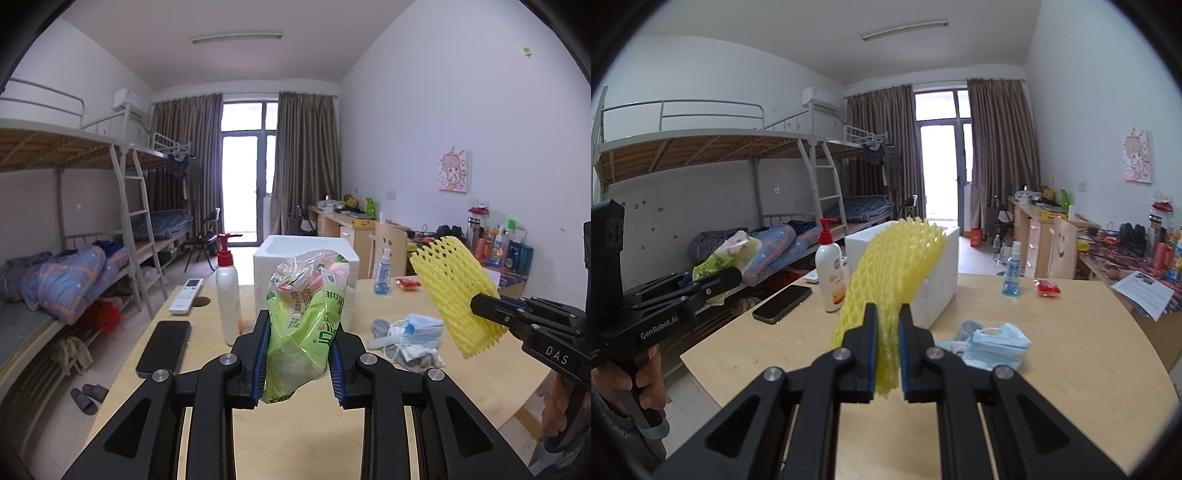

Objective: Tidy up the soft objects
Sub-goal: 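Carry the yellow net and green bag up over the white foam box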

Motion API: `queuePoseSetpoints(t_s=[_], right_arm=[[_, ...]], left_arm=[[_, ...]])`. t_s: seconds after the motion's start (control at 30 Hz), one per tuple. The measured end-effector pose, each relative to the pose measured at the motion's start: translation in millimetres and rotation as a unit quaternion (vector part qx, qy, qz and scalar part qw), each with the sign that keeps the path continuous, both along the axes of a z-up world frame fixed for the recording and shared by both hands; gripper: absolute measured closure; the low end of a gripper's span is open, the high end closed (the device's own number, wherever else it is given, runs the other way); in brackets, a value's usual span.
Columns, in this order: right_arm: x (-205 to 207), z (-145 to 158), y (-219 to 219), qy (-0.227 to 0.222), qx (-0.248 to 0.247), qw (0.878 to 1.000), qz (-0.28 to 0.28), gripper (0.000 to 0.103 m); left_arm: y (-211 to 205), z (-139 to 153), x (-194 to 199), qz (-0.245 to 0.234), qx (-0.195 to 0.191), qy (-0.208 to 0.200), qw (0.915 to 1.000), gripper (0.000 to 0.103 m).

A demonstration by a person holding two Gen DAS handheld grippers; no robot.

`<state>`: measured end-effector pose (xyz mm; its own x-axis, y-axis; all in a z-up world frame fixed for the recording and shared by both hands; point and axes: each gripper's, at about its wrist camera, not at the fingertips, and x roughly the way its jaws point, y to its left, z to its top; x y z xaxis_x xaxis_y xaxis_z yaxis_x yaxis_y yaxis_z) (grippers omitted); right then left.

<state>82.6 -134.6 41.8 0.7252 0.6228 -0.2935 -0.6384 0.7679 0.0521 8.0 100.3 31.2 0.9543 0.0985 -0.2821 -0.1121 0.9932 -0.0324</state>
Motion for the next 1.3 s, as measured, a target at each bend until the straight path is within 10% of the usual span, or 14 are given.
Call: queuePoseSetpoints(t_s=[1.3], right_arm=[[125.6, 39.6, 69.3, 0.041, -0.041, 0.998, 0.011, 0.09]], left_arm=[[42.7, 33.6, 142.3, -0.019, -0.023, 0.046, 0.9985, 0.073]])
